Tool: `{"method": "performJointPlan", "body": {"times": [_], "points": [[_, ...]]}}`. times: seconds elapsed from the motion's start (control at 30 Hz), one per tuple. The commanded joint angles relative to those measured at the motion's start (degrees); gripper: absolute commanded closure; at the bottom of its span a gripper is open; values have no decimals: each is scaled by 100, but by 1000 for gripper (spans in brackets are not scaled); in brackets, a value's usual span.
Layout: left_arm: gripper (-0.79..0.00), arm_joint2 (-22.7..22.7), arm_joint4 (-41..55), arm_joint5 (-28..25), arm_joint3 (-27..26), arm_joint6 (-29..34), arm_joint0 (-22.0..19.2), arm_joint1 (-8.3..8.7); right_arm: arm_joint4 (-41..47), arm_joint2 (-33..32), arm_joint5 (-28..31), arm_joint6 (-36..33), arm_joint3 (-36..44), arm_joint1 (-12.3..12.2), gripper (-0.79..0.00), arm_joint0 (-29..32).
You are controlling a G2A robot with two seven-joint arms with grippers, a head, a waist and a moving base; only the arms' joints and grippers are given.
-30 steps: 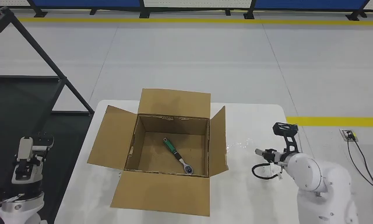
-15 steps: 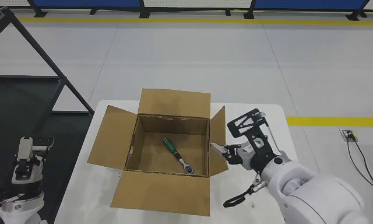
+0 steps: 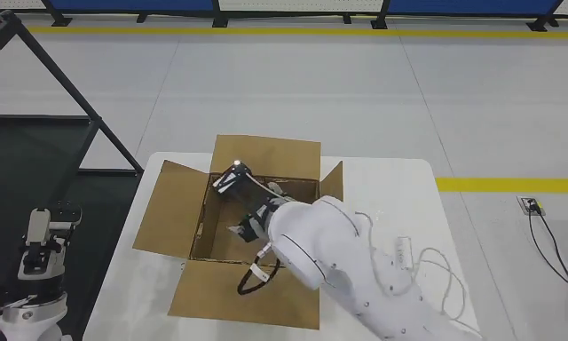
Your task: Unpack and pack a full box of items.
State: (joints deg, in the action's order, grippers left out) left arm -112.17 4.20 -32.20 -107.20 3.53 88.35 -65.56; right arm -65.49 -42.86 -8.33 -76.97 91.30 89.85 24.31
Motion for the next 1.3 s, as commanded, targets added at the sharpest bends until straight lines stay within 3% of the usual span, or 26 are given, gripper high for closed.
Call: {"method": "performJointPlan", "body": {"times": [0.0, 0.2, 0.6, 0.77, 0.87, 0.97, 1.17, 1.27], "points": [[-785, 0, 0, 0, 0, 0, 0, 0, 118, 245, -278, 225, -828, 159, -785, -348], [-785, 0, 0, 0, 0, 0, 0, 0, 871, 644, -618, 826, -2709, 598, -785, -834], [-785, 0, 0, 0, 0, 0, 0, 0, 823, 606, -508, 1008, -2665, 576, -785, -715], [-785, 0, 0, 0, 0, 0, 0, 0, 1003, 425, -554, 888, -3267, 610, -785, -720], [-785, 0, 0, 0, 0, 0, 0, 0, 1141, 494, -622, 913, -4026, 748, -785, -940], [-785, 0, 0, 0, 0, 0, 0, 0, 1433, 563, -284, 964, -4783, 905, -785, -1168], [-785, 0, 0, 0, 0, 0, 0, 0, 1527, 1031, 2, 1034, -5717, 1334, -785, -1369], [-785, 0, 0, 0, 0, 0, 0, 0, 1591, 1174, 63, 1138, -6126, 1545, -720, -1433]]}}
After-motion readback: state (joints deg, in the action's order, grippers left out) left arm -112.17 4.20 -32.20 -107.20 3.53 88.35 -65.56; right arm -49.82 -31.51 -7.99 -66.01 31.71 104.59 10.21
